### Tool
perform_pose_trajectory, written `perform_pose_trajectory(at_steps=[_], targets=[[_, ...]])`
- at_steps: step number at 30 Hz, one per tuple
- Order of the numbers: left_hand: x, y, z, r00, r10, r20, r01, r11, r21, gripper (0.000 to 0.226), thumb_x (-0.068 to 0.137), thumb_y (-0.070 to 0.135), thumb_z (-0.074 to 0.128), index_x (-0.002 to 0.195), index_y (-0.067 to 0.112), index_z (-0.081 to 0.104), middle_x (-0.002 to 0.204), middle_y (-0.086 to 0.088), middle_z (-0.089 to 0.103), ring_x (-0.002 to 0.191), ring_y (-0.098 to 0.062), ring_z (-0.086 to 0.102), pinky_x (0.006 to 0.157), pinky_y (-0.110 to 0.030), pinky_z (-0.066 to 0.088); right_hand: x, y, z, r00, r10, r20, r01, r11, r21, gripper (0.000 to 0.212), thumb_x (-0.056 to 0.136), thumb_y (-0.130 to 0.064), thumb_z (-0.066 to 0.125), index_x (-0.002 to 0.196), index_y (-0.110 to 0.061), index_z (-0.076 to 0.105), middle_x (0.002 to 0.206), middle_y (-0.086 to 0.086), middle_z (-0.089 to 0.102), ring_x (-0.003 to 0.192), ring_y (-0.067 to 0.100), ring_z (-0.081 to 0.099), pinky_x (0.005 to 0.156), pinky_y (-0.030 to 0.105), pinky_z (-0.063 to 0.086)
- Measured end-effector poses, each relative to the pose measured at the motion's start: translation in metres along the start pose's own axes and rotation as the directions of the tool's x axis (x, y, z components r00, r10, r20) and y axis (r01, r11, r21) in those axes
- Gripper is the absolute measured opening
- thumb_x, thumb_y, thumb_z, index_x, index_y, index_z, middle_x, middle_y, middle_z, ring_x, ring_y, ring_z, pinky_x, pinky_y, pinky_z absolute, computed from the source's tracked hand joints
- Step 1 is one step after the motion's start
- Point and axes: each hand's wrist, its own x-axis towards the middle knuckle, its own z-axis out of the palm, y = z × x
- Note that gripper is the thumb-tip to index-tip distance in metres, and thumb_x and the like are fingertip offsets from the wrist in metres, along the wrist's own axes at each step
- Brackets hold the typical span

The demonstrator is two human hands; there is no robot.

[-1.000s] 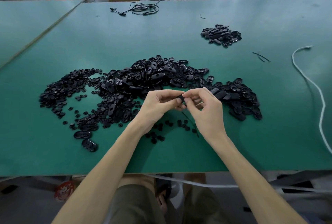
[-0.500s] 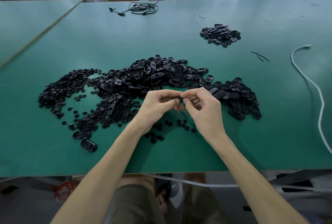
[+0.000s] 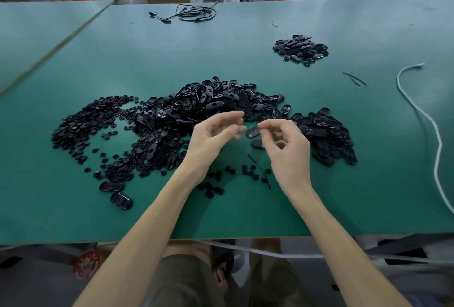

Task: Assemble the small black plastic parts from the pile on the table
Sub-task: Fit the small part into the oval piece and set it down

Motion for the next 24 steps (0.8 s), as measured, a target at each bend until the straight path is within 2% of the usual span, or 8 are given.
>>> perform_pose_trajectory(at_steps=[4, 7, 10, 14, 17, 20, 21, 24], targets=[[0.005, 0.003, -0.010, 0.972, -0.010, -0.236, -0.037, 0.981, -0.190, 0.031, 0.099, -0.012, 0.053, 0.117, 0.003, 0.073, 0.105, -0.011, 0.075, 0.099, -0.024, 0.073, 0.095, -0.033, 0.058, 0.005, 0.005, -0.005, 0.971, 0.172, -0.164, -0.163, 0.985, 0.064, 0.021, 0.102, -0.009, 0.058, 0.113, -0.021, 0.072, 0.103, 0.004, 0.072, 0.090, 0.024, 0.070, 0.081, 0.048, 0.059], [0.006, 0.005, -0.016, 0.938, -0.028, -0.345, -0.064, 0.966, -0.252, 0.032, 0.097, -0.016, 0.051, 0.112, 0.001, 0.073, 0.100, -0.010, 0.071, 0.095, -0.021, 0.070, 0.092, -0.031, 0.058, 0.007, 0.006, -0.006, 0.948, 0.231, -0.217, -0.217, 0.972, 0.085, 0.029, 0.103, -0.010, 0.056, 0.131, -0.018, 0.062, 0.116, 0.006, 0.062, 0.095, 0.026, 0.067, 0.082, 0.044, 0.059], [0.006, 0.005, -0.014, 0.914, 0.029, -0.405, -0.075, 0.993, -0.096, 0.033, 0.096, -0.018, 0.050, 0.111, 0.001, 0.072, 0.099, -0.009, 0.072, 0.092, -0.020, 0.071, 0.091, -0.030, 0.058, 0.008, 0.006, -0.006, 0.941, 0.258, -0.218, -0.253, 0.966, 0.052, 0.044, 0.102, -0.009, 0.056, 0.145, -0.016, 0.050, 0.127, 0.000, 0.047, 0.095, 0.023, 0.066, 0.080, 0.032, 0.058], [0.004, 0.002, -0.012, 0.920, 0.124, -0.371, -0.044, 0.975, 0.217, 0.038, 0.094, -0.016, 0.052, 0.110, 0.010, 0.074, 0.103, -0.005, 0.074, 0.095, -0.014, 0.071, 0.093, -0.027, 0.057, 0.008, 0.007, -0.007, 0.940, 0.267, -0.211, -0.269, 0.963, 0.021, 0.049, 0.100, -0.003, 0.053, 0.147, -0.017, 0.045, 0.133, 0.000, 0.038, 0.090, 0.026, 0.068, 0.082, 0.026, 0.055], [0.001, 0.000, -0.011, 0.941, 0.176, -0.291, -0.018, 0.880, 0.474, 0.039, 0.094, -0.012, 0.057, 0.112, 0.018, 0.074, 0.110, 0.001, 0.070, 0.100, -0.007, 0.066, 0.094, -0.022, 0.054, 0.008, 0.006, -0.007, 0.938, 0.262, -0.228, -0.262, 0.964, 0.032, 0.048, 0.099, -0.002, 0.054, 0.143, -0.018, 0.047, 0.132, 0.001, 0.039, 0.086, 0.010, 0.066, 0.083, 0.029, 0.057], [0.002, -0.004, -0.011, 0.963, 0.164, -0.211, 0.013, 0.760, 0.650, 0.032, 0.097, 0.000, 0.066, 0.120, 0.020, 0.073, 0.118, 0.004, 0.065, 0.114, -0.014, 0.059, 0.105, -0.032, 0.045, 0.006, 0.004, -0.006, 0.959, 0.187, -0.214, -0.188, 0.982, 0.016, 0.039, 0.098, -0.002, 0.059, 0.132, -0.019, 0.055, 0.123, -0.001, 0.046, 0.082, -0.009, 0.059, 0.077, 0.017, 0.052], [0.002, -0.006, -0.010, 0.966, 0.166, -0.198, 0.023, 0.708, 0.706, 0.030, 0.097, 0.005, 0.068, 0.122, 0.021, 0.073, 0.120, 0.006, 0.063, 0.119, -0.014, 0.055, 0.106, -0.031, 0.036, 0.005, 0.003, -0.005, 0.972, 0.142, -0.185, -0.145, 0.989, -0.003, 0.034, 0.098, -0.003, 0.061, 0.127, -0.020, 0.059, 0.120, -0.003, 0.050, 0.085, -0.009, 0.059, 0.077, 0.016, 0.050], [0.003, -0.007, -0.009, 0.968, 0.167, -0.186, 0.046, 0.612, 0.789, 0.024, 0.097, 0.013, 0.071, 0.119, 0.022, 0.076, 0.123, 0.009, 0.059, 0.123, -0.011, 0.046, 0.091, -0.025, 0.017, 0.004, 0.001, -0.001, 1.000, 0.000, -0.015, -0.002, 0.996, -0.087, 0.022, 0.097, -0.006, 0.068, 0.112, -0.022, 0.069, 0.112, -0.007, 0.058, 0.093, -0.001, 0.062, 0.079, 0.016, 0.050]])
